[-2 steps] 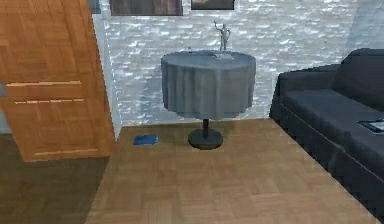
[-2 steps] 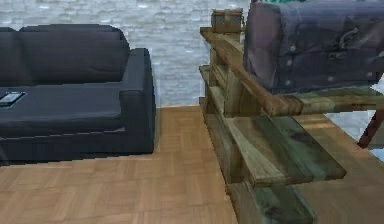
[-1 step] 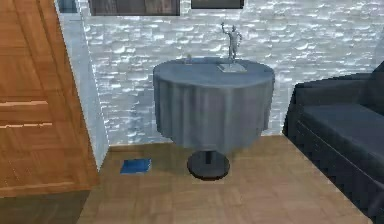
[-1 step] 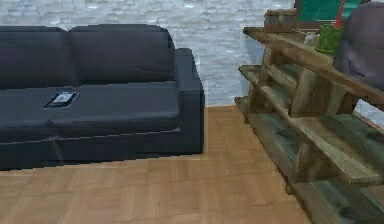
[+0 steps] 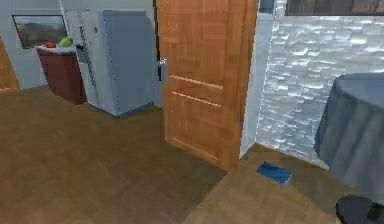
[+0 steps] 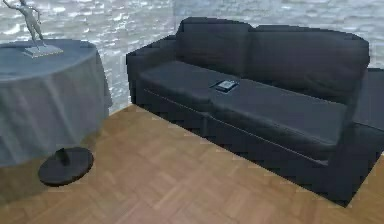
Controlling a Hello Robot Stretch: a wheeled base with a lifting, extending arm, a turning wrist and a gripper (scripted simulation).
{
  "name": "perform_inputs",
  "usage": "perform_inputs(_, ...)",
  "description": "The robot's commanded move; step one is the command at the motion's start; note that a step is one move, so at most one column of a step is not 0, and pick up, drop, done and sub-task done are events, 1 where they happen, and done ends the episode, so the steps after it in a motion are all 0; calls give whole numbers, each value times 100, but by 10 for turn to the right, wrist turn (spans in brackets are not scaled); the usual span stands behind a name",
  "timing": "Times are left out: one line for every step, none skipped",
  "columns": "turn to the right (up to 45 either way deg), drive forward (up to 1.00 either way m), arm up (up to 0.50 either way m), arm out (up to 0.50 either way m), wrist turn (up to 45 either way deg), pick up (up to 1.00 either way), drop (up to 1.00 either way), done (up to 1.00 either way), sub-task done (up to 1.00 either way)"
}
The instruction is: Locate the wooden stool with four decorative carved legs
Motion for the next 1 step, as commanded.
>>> perform_inputs(-330, 0, 0, 0, 0, 0, 0, 0, 0)
